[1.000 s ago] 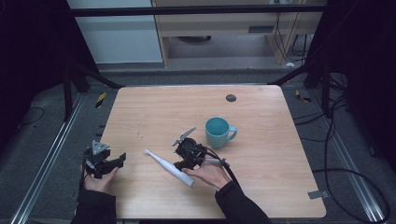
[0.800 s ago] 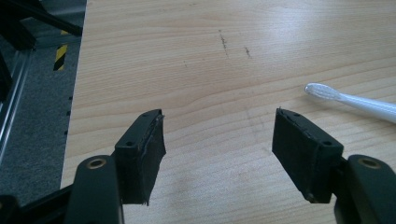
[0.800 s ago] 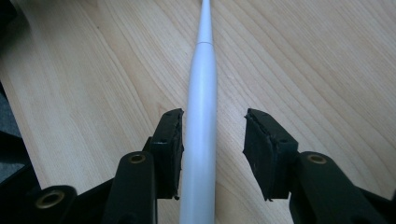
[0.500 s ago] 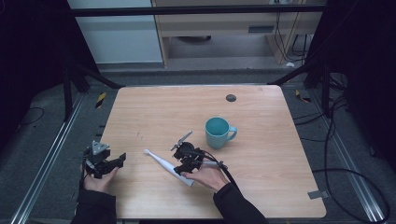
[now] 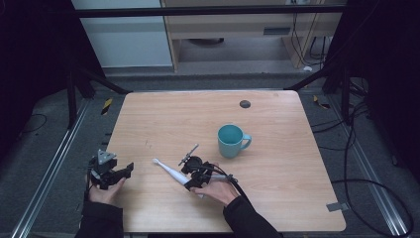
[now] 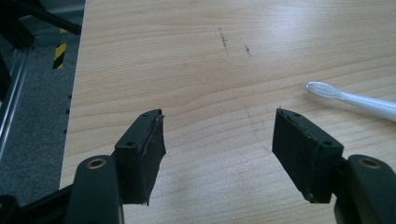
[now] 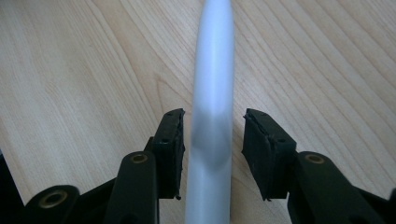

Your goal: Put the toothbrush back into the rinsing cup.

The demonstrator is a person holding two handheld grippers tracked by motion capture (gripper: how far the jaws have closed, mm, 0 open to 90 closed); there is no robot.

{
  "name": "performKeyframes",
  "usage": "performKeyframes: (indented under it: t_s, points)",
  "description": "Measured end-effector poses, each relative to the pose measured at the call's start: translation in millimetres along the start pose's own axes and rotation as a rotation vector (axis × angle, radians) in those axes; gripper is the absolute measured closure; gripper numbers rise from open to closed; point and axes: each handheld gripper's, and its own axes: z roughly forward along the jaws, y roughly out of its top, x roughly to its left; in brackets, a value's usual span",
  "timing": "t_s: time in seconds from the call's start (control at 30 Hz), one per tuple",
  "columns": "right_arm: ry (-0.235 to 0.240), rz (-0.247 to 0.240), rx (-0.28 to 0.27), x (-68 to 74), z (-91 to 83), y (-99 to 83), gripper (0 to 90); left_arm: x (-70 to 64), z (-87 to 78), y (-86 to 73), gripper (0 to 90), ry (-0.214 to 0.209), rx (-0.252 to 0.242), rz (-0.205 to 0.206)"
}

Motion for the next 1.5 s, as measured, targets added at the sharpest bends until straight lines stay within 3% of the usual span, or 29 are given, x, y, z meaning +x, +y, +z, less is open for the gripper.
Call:
performKeyframes:
  t_s: [0.8, 1.3, 1.5]
  points:
    - [-0.024, -0.012, 0.075, 1.4, 13.4, -0.6, 65.4, 0.4, 0.1, 0.0, 33.7, 0.000, 0.000, -0.002]
    - [-0.013, -0.027, 0.067, 2.3, 10.2, -1.4, 66.3, 0.8, 0.0, -0.2, 33.7, 0.000, 0.000, -0.003]
    - [-0.011, -0.038, 0.094, 2.0, 4.3, -6.6, 66.2, 0.7, -0.2, -0.1, 33.8, 0.000, -0.001, -0.003]
